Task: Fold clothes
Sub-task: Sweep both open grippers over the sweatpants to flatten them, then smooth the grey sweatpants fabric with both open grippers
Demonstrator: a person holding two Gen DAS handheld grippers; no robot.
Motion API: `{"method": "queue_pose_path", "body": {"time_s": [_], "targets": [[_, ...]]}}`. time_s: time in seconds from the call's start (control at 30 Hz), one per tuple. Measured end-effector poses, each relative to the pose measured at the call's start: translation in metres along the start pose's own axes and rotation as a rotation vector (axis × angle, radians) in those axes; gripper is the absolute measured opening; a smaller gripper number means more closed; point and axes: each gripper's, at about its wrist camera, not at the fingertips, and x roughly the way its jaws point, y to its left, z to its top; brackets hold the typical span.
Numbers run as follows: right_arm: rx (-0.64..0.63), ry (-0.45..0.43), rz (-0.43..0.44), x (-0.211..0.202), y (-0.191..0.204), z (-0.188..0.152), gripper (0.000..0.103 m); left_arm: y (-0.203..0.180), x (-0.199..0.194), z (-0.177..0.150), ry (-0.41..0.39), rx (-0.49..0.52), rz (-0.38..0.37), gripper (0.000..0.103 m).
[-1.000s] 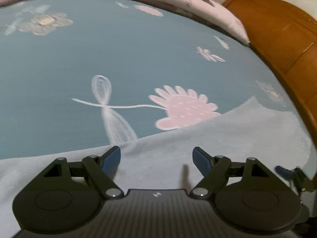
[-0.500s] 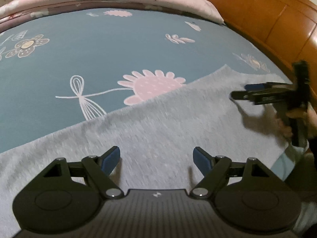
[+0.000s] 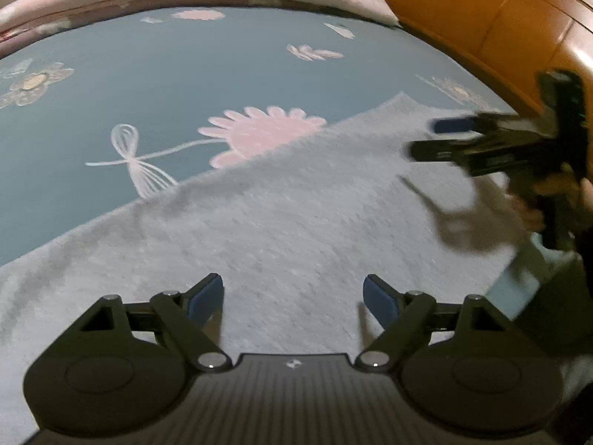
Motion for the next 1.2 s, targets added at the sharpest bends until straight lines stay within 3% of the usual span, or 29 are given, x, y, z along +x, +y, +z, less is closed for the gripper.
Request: {"method": "queue_pose_path", "body": {"time_s": [0.1, 0.13, 0.2, 0.27, 0.33, 0.6, 0.77, 0.87, 1.2], "targets": [[-0.057, 0.102, -0.018, 0.034, 0.015, -0.009, 0.103, -0.004, 0.006, -0.006, 0.012, 0.020, 0.005, 0.089], [-0.055, 0.054, -0.018, 0.031, 0.016, -0.014, 0.103, -0.005, 0.007, -0.008, 0.009, 0.028, 0.003, 0.092], [-0.038, 0.059, -0.009, 0.028, 0.013, -0.014, 0.103, -0.008, 0.007, -0.009, 0.011, 0.044, 0.011, 0.093], [-0.019, 0.107, -0.029, 0.020, 0.013, -0.009, 0.103, -0.013, 0.004, -0.008, 0.013, 0.057, 0.024, 0.093], [-0.014, 0.097, -0.054, -0.005, 0.015, -0.008, 0.103, -0.018, -0.002, -0.006, -0.003, 0.064, 0.014, 0.093], [0.029, 0.082, -0.182, -0.047, 0.002, -0.064, 0.103, -0.068, -0.004, 0.003, -0.087, 0.141, -0.013, 0.093], [0.076, 0.047, -0.228, -0.063, -0.005, -0.091, 0.103, -0.079, 0.030, -0.008, -0.025, 0.077, 0.003, 0.093], [0.079, 0.005, -0.249, -0.064, -0.002, -0.099, 0.103, -0.083, 0.031, -0.017, -0.073, 0.063, 0.021, 0.101], [0.029, -0.049, -0.252, -0.086, 0.009, -0.116, 0.103, -0.075, 0.028, -0.011, -0.043, -0.044, -0.008, 0.102]]}}
